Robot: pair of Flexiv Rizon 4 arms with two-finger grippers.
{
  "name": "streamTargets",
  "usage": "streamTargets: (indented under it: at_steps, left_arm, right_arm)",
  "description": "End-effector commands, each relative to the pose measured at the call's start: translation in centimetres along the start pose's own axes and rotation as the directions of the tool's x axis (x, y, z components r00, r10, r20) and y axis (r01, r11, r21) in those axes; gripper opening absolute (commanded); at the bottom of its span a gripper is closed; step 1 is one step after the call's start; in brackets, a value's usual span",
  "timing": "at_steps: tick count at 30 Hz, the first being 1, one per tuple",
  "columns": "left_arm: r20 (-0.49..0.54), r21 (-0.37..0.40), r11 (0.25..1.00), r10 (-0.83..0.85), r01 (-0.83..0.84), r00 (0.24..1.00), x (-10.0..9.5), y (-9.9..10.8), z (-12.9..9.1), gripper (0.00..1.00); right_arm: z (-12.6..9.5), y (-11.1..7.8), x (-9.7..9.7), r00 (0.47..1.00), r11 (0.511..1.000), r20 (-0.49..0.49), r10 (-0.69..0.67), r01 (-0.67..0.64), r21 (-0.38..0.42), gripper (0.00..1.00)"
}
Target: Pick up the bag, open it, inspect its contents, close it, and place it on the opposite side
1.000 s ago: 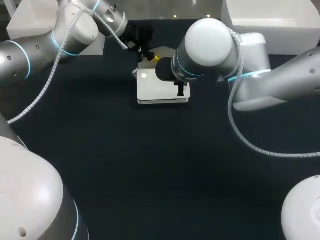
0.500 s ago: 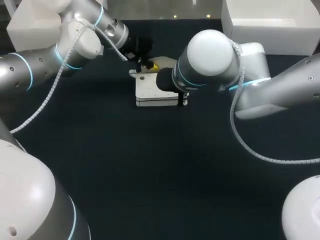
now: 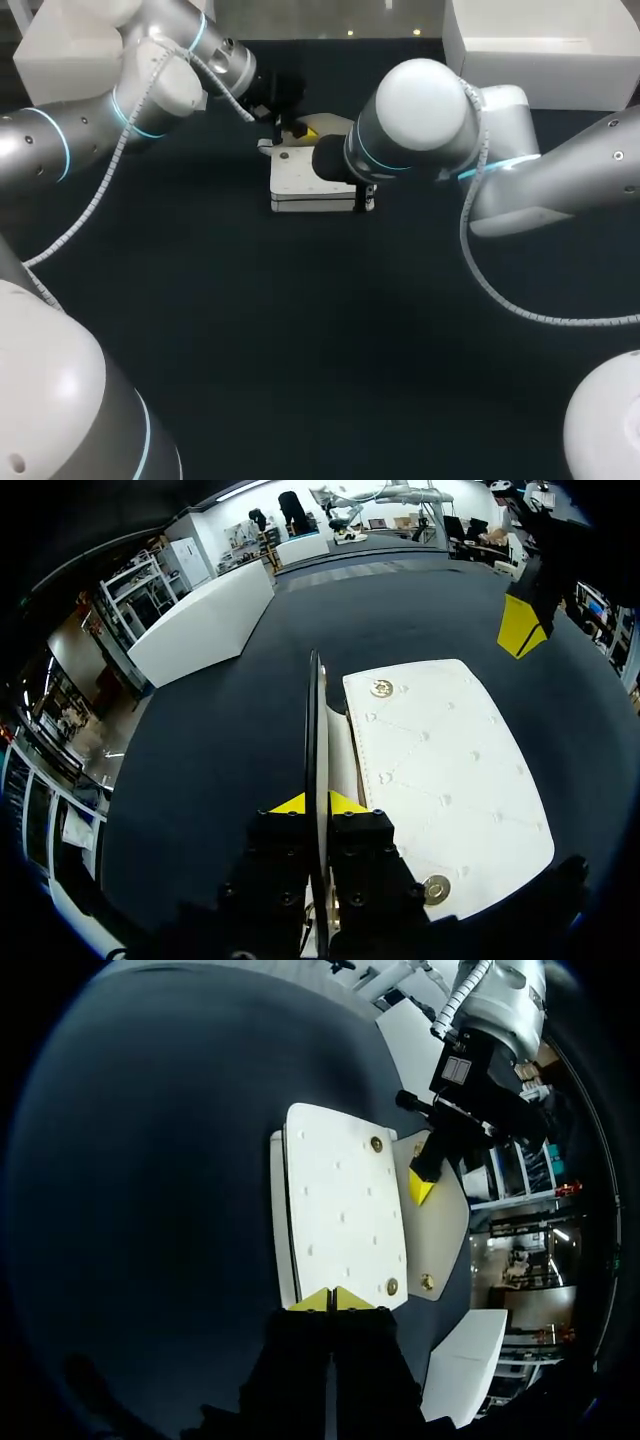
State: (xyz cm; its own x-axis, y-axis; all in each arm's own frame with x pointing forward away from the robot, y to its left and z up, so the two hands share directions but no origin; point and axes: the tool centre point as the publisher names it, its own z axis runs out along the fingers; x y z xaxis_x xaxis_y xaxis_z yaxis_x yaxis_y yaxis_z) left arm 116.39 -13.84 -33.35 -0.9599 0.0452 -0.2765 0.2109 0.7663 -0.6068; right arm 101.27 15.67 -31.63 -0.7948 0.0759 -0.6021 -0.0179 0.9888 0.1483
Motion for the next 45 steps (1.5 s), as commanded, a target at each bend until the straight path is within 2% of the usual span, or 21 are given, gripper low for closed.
streamTargets:
  at_steps: [1,6,10,11,13,14,16,25,39,45]
  left_arm:
    - [0.007,0.02,0.999,0.036,-0.036,0.999,-0.5,0.5,0.6,0.0]
    - [0.011,0.009,0.998,0.061,-0.061,0.998,-1.4,0.8,1.2,0.0]
    - [-0.011,0.023,0.998,0.065,-0.064,0.998,-2.0,1.2,1.5,0.0]
    - [-0.019,0.029,0.998,0.064,-0.064,0.998,-2.0,1.3,1.6,0.0]
    - [-0.027,0.027,0.997,0.066,-0.066,0.997,-2.0,1.3,1.8,0.0]
    - [-0.037,0.033,0.997,0.07,-0.068,0.997,-1.9,1.4,1.8,0.0]
    - [-0.04,0.034,0.997,0.07,-0.069,0.997,-1.7,1.4,1.8,0.0]
    - [-0.062,0.04,0.996,0.087,-0.085,0.994,-1.0,1.3,1.8,0.0]
    - [-0.071,0.038,0.994,0.103,-0.101,0.992,-0.4,1.2,1.5,0.0]
    - [-0.072,0.029,0.994,0.109,-0.107,0.991,-0.3,1.2,1.3,0.0]
  right_arm:
    - [0.7,0.8,1.4,0.999,1.0,0.034,-0.02,0.019,0.009,0.0]
    - [1.2,1.0,3.1,0.999,1.0,0.05,-0.013,0.013,-0.011,0.0]
    - [1.7,1.1,3.9,0.997,1.0,0.071,-0.022,0.022,0.011,0.0]
    - [1.7,1.1,4.0,0.997,1.0,0.076,-0.024,0.024,0.012,0.04]
    - [1.9,1.0,4.1,0.995,0.999,0.094,-0.033,0.03,0.031,0.3]
    - [2.0,1.0,4.1,0.995,0.999,0.098,-0.035,0.032,0.034,0.37]
    - [2.2,0.8,4.0,0.993,0.999,0.113,-0.037,0.033,0.041,0.44]
    - [3.5,0.7,3.1,0.986,0.995,0.155,-0.066,0.054,0.08,0.45]
    - [5.2,-0.7,1.5,0.984,0.992,0.167,-0.06,0.04,0.121,0.35]
    - [5.5,-0.8,1.1,0.984,0.992,0.17,-0.051,0.031,0.119,0.28]
